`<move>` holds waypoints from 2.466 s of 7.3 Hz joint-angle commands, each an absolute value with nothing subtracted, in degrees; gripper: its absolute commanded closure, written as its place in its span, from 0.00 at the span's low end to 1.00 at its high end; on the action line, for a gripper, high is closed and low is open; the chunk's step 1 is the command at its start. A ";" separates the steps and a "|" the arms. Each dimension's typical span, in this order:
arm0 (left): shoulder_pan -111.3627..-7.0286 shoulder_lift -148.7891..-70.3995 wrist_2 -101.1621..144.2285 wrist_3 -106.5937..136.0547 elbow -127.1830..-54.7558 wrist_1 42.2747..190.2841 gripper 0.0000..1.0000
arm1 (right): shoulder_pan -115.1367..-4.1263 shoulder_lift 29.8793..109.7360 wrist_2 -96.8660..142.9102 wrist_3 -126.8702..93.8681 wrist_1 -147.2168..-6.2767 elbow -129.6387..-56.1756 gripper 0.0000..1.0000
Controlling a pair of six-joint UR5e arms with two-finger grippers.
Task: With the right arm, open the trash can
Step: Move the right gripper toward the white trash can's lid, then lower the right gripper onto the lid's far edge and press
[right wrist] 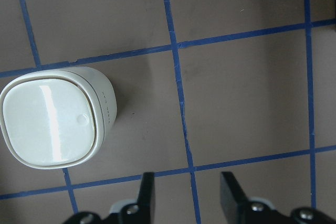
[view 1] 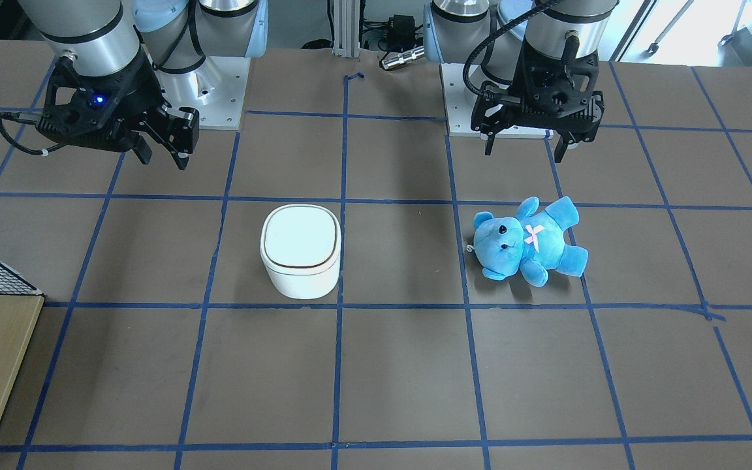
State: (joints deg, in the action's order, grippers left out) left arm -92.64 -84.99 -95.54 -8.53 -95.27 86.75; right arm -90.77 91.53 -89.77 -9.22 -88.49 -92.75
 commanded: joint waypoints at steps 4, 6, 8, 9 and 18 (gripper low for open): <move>-92.64 -84.99 -95.54 -8.53 -95.27 86.75 0.00 | -95.69 85.89 -87.27 -12.54 -94.88 -92.90 1.00; -92.64 -84.99 -95.54 -8.53 -95.27 86.75 0.00 | -98.78 82.02 -87.19 -15.12 -97.81 -92.99 1.00; -92.64 -84.99 -95.54 -8.53 -95.27 86.75 0.00 | -99.58 80.34 -84.48 -15.12 -102.80 -96.04 1.00; -92.64 -84.99 -95.54 -8.53 -95.27 86.75 0.00 | -99.58 79.81 -84.20 -15.12 -106.05 -98.67 1.00; -92.64 -84.99 -95.54 -8.53 -95.27 86.75 0.00 | -100.72 78.49 -84.20 -14.15 -109.16 -102.39 1.00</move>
